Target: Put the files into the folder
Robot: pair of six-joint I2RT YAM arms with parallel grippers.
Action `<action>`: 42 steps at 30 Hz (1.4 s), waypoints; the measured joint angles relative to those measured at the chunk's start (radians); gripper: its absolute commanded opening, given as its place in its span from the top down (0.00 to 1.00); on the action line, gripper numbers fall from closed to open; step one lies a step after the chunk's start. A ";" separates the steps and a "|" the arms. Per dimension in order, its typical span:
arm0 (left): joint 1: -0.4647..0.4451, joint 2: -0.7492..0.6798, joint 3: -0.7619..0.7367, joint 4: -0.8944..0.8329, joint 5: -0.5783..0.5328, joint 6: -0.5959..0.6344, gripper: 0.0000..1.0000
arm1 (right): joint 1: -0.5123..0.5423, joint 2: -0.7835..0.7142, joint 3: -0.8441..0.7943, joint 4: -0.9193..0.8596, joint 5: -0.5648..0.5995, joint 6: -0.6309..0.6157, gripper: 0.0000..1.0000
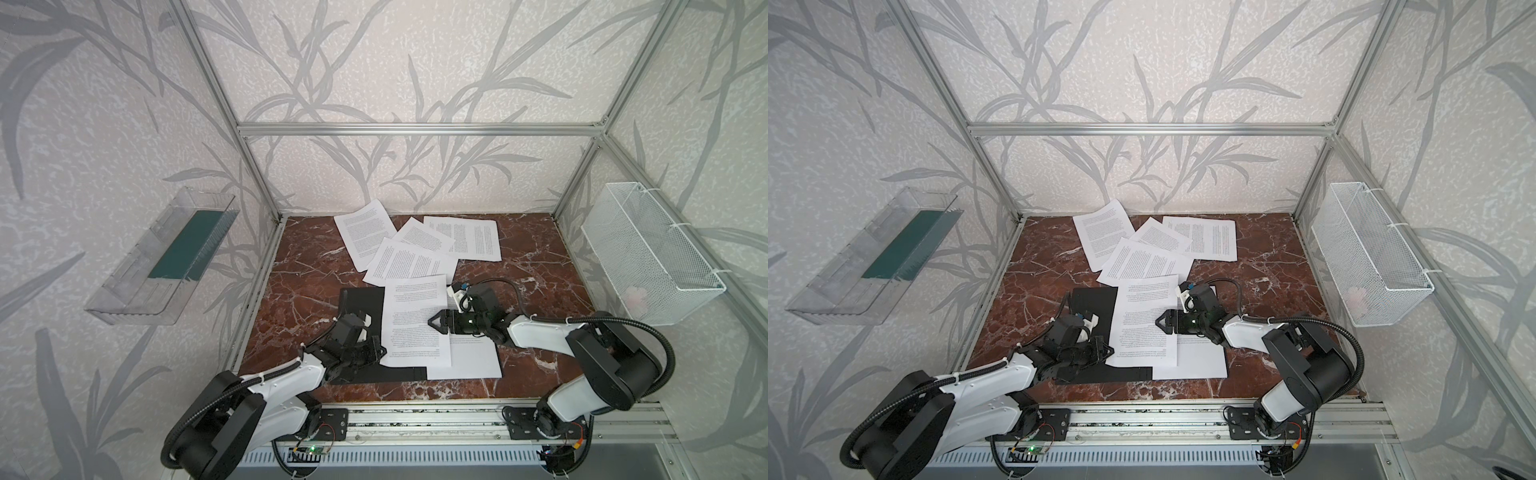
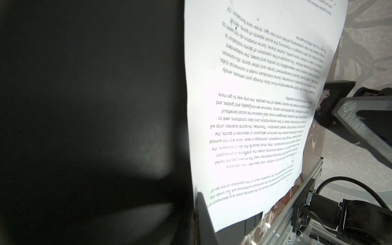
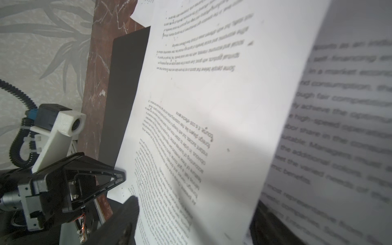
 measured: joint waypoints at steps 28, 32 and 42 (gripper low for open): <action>-0.010 0.003 0.090 -0.045 -0.007 0.041 0.22 | 0.034 -0.125 0.077 -0.264 0.168 -0.073 1.00; -0.010 -0.163 0.182 -0.217 -0.049 0.063 0.01 | 0.046 -0.236 0.127 -0.410 0.206 -0.129 1.00; -0.010 -0.458 0.452 -0.549 -0.151 0.164 0.01 | 0.027 -0.403 0.156 -0.685 0.309 -0.224 1.00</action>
